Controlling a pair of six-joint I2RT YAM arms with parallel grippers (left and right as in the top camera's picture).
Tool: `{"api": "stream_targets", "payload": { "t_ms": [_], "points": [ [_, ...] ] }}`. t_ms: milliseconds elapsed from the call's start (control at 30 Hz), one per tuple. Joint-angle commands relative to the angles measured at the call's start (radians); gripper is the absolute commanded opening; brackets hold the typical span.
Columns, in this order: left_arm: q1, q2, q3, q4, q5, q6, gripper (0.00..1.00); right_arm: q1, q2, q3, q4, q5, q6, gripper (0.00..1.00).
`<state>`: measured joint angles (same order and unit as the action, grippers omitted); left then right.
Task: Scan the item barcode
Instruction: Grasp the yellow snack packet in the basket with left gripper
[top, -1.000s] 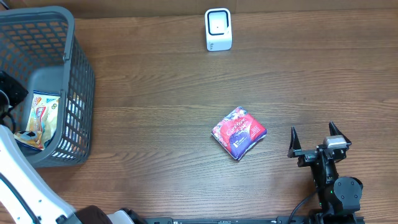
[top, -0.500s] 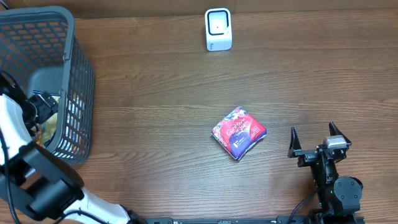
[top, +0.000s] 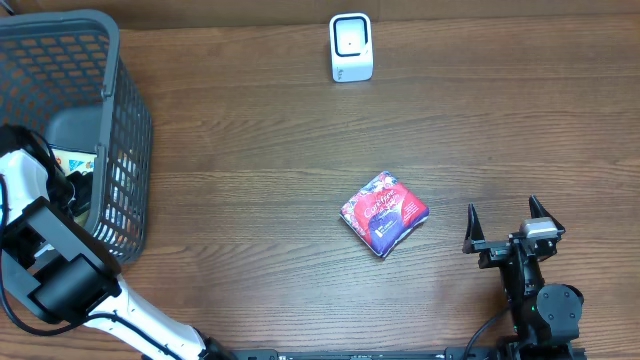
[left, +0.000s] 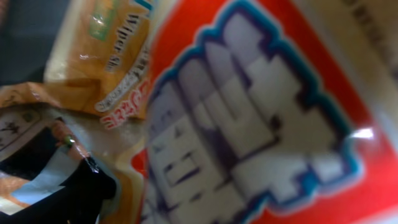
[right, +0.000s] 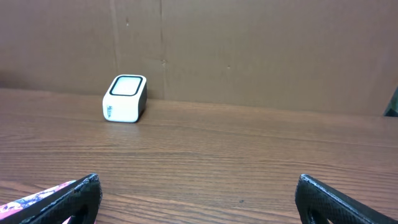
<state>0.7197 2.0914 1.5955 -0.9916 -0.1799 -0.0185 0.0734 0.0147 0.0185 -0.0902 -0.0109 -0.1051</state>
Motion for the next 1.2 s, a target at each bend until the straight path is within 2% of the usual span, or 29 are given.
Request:
{"api": "stream_targets", "payload": {
  "t_ms": [0, 67, 100, 167, 200, 267, 500, 733, 900, 1167],
  "points": [
    [-0.008, 0.079, -0.011, -0.003, -0.018, 0.023, 0.87, 0.005, -0.012, -0.01, 0.006, 0.006, 0.0, 1.0],
    [-0.007, 0.093, -0.011, -0.004, -0.018, 0.023, 0.77, 0.005, -0.012, -0.01, 0.006, 0.006, 0.0, 1.0],
    [-0.008, 0.097, -0.011, -0.005, -0.018, 0.023, 0.65, 0.005, -0.012, -0.01, 0.006, 0.006, 0.0, 1.0],
    [-0.008, 0.096, -0.011, -0.003, -0.018, 0.022, 0.26, 0.005, -0.012, -0.01, 0.006, 0.006, 0.0, 1.0],
    [-0.008, 0.094, -0.009, -0.003, -0.018, 0.021, 0.15, 0.005, -0.012, -0.01, 0.006, 0.006, 0.0, 1.0],
    [-0.008, 0.091, -0.006, -0.006, -0.018, 0.012, 0.04, 0.005, -0.012, -0.01, 0.006, 0.006, 0.0, 1.0],
    [-0.008, 0.081, 0.127, -0.121, 0.026, -0.047, 0.04, 0.005, -0.012, -0.01, 0.006, 0.006, 0.0, 1.0],
    [-0.008, 0.008, 0.407, -0.271, 0.278, -0.06, 0.04, 0.005, -0.012, -0.01, 0.006, 0.006, 0.0, 1.0],
    [-0.009, -0.127, 0.518, -0.27, 0.376, -0.073, 0.04, 0.005, -0.012, -0.01, 0.006, 0.006, 0.0, 1.0],
    [-0.064, -0.425, 0.534, -0.223, 0.62, -0.075, 0.04, 0.005, -0.012, -0.01, 0.006, 0.006, 0.0, 1.0]
  ]
}}
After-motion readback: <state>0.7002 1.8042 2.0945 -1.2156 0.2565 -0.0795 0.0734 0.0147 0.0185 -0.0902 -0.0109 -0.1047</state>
